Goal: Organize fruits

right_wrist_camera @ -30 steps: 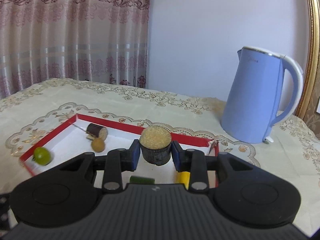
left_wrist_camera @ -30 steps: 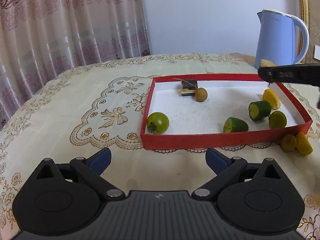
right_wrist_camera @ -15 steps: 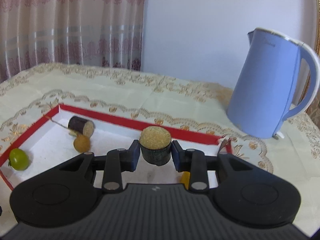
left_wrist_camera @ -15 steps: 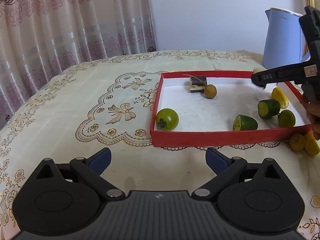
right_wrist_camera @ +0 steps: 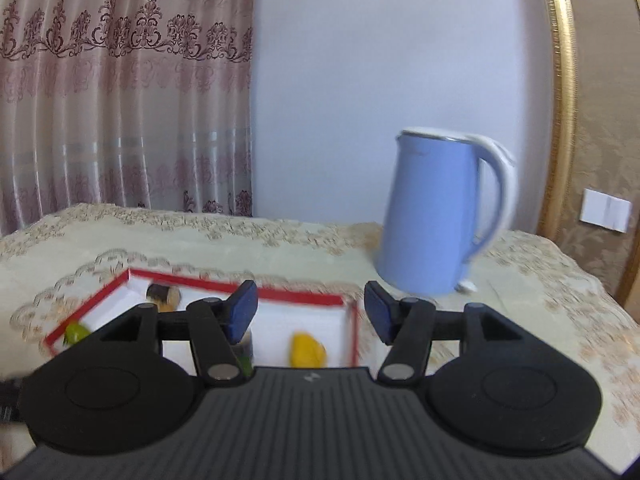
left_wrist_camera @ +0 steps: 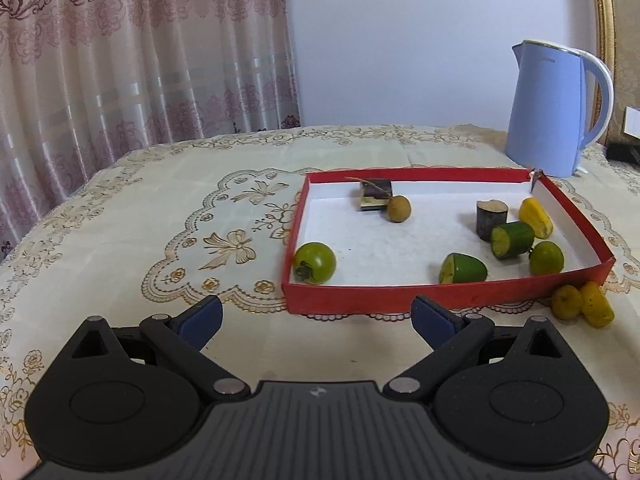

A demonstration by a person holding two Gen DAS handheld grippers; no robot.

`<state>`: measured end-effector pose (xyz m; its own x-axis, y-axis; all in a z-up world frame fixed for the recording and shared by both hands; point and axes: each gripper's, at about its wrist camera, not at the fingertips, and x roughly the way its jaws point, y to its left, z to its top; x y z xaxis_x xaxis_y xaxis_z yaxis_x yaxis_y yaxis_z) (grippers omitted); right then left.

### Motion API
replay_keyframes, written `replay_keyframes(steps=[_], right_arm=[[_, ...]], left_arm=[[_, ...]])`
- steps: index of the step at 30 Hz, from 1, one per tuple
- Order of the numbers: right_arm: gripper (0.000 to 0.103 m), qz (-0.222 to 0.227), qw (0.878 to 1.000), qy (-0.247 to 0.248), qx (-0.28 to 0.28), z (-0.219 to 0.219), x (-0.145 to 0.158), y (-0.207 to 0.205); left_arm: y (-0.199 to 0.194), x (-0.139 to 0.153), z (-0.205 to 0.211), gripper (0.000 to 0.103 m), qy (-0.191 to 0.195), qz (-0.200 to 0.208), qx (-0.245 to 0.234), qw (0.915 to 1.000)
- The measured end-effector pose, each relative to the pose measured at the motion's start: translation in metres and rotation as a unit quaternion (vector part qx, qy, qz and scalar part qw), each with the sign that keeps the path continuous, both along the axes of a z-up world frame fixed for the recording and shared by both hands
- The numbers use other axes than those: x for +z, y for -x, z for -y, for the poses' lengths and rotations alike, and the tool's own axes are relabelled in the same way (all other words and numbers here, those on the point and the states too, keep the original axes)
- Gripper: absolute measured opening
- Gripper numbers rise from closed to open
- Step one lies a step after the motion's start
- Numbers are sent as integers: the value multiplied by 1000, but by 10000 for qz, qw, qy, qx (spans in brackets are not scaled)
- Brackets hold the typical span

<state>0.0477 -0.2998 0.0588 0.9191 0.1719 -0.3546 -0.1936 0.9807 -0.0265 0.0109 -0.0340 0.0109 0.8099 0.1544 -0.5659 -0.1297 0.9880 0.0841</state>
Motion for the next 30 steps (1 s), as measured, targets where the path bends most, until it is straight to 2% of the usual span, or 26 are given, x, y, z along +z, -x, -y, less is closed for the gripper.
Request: replay_keyframes(steps=[5, 10, 15, 23, 30], right_arm=[[56, -335, 9987, 386, -39, 4, -31, 28], [56, -564, 9971, 393, 323, 5, -48, 37], [56, -684, 9940, 568, 644, -1, -56, 37], [53, -970, 9892, 692, 856, -3, -70, 23], [52, -1110, 9853, 792, 1028, -9, -76, 15]], left_arm=[[1, -1, 4, 101, -22, -12, -32, 10000], [-1, -1, 5, 101, -15, -92, 5, 10000], [-5, -5, 9, 101, -169, -201, 103, 9996], [-8, -8, 11, 101, -305, -308, 234, 9988], [-10, -9, 7, 101, -262, -379, 317, 9984]])
